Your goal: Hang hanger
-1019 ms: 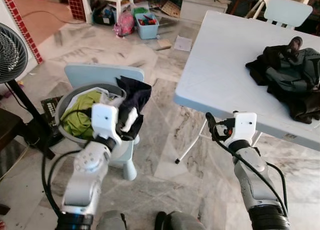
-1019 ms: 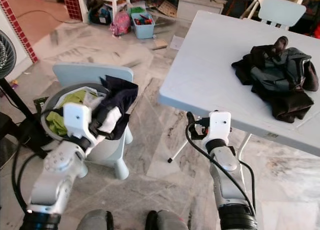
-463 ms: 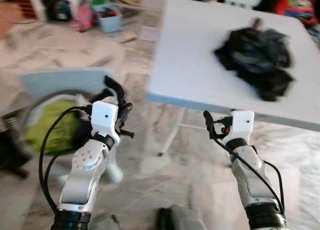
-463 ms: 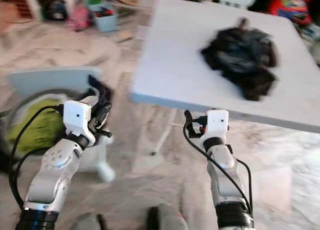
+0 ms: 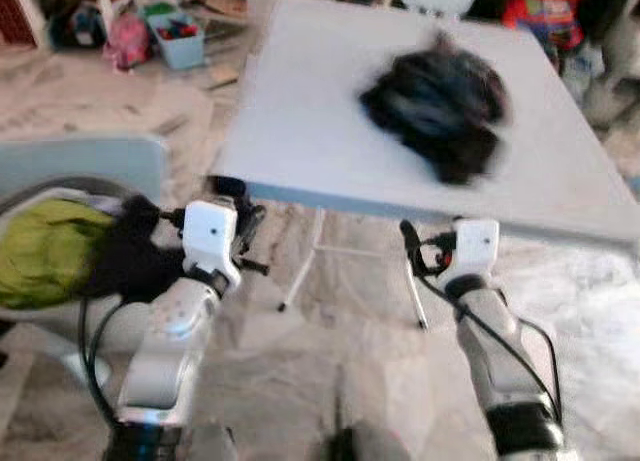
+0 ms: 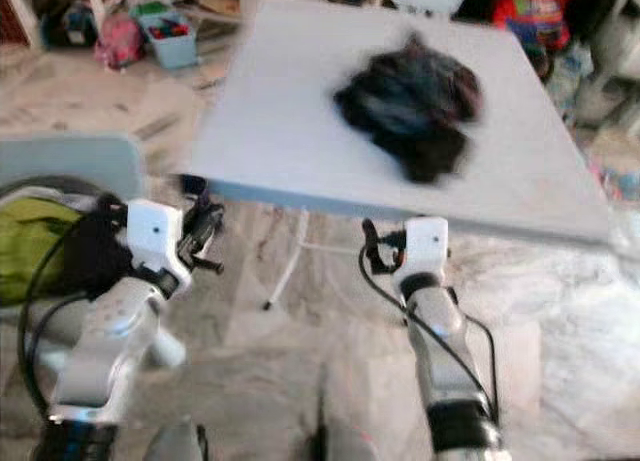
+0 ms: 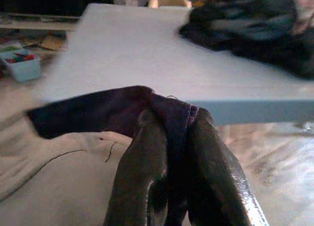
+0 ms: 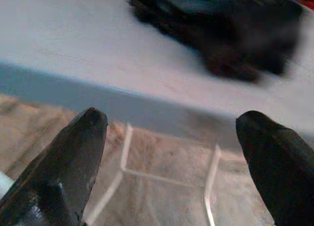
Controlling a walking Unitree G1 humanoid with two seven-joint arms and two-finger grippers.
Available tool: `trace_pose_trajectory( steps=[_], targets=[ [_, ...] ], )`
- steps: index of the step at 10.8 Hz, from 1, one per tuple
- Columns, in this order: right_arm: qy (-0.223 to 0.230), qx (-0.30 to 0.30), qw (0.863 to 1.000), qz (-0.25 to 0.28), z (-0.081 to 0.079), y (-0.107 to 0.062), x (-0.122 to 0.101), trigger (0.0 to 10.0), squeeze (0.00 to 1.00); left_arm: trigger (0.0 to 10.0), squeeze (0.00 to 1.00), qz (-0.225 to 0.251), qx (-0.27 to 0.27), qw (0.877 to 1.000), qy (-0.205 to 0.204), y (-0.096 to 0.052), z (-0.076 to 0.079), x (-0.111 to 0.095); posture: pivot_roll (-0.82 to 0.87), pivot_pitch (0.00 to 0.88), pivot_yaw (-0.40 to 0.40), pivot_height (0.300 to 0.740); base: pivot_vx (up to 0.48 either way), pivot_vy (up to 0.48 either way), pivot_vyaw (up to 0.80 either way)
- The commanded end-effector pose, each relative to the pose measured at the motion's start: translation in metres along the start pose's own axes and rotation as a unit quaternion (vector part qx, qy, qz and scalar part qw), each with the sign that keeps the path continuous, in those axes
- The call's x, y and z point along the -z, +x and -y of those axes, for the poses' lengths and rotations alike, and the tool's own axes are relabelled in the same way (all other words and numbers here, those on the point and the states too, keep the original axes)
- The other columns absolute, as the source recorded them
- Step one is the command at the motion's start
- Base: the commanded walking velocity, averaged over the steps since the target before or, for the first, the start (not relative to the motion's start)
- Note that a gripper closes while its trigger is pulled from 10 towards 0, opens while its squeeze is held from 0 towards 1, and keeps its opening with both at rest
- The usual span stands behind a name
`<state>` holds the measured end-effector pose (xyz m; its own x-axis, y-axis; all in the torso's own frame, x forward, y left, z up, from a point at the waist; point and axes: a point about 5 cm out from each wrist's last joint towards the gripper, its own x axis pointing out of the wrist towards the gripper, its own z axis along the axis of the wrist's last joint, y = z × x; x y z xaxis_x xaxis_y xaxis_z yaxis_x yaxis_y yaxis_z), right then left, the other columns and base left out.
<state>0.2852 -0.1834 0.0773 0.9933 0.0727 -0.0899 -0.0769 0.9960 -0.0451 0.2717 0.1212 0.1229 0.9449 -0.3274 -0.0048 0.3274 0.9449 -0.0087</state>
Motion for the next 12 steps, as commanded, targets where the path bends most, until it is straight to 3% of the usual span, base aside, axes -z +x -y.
trace_pose_trajectory(
  steps=[1, 4, 8, 11, 12],
  targets=[
    [0.001, 0.007, 1.000, 0.008, 0.003, 0.001, -0.004, 10.0, 0.00, 10.0, 0.00, 0.018, 0.012, 1.000, 0.008, 0.002, 0.005, -0.009, -0.01, 0.080, -0.095, 0.740, 0.000, 0.000, 0.00],
    [0.003, 0.008, 1.000, 0.007, 0.002, 0.001, -0.002, 10.0, 0.00, 10.0, 0.00, 0.012, -0.015, 1.000, 0.010, 0.004, 0.001, -0.007, -0.01, 0.081, -0.093, 0.740, 0.000, 0.000, 0.00],
    [0.004, 0.010, 1.000, 0.004, 0.001, 0.000, 0.000, 10.0, 0.00, 10.0, 0.00, -0.031, 0.057, 0.995, 0.070, -0.002, 0.009, 0.014, -0.02, 0.081, -0.092, 0.740, 0.000, 0.000, 0.00],
    [0.006, 0.009, 1.000, -0.001, 0.001, 0.001, 0.001, 10.0, 0.00, 10.0, 0.00, -0.034, 0.061, 0.996, 0.061, -0.002, 0.011, 0.015, -0.02, 0.085, -0.093, 0.740, 0.000, 0.243, 0.00],
    [0.009, 0.009, 1.000, -0.005, 0.001, 0.002, 0.002, 10.0, 0.00, 10.0, 0.00, -0.035, 0.064, 0.996, 0.059, -0.002, 0.012, 0.016, -0.02, 0.088, -0.096, 0.740, 0.000, 0.469, -0.80]
  ],
)
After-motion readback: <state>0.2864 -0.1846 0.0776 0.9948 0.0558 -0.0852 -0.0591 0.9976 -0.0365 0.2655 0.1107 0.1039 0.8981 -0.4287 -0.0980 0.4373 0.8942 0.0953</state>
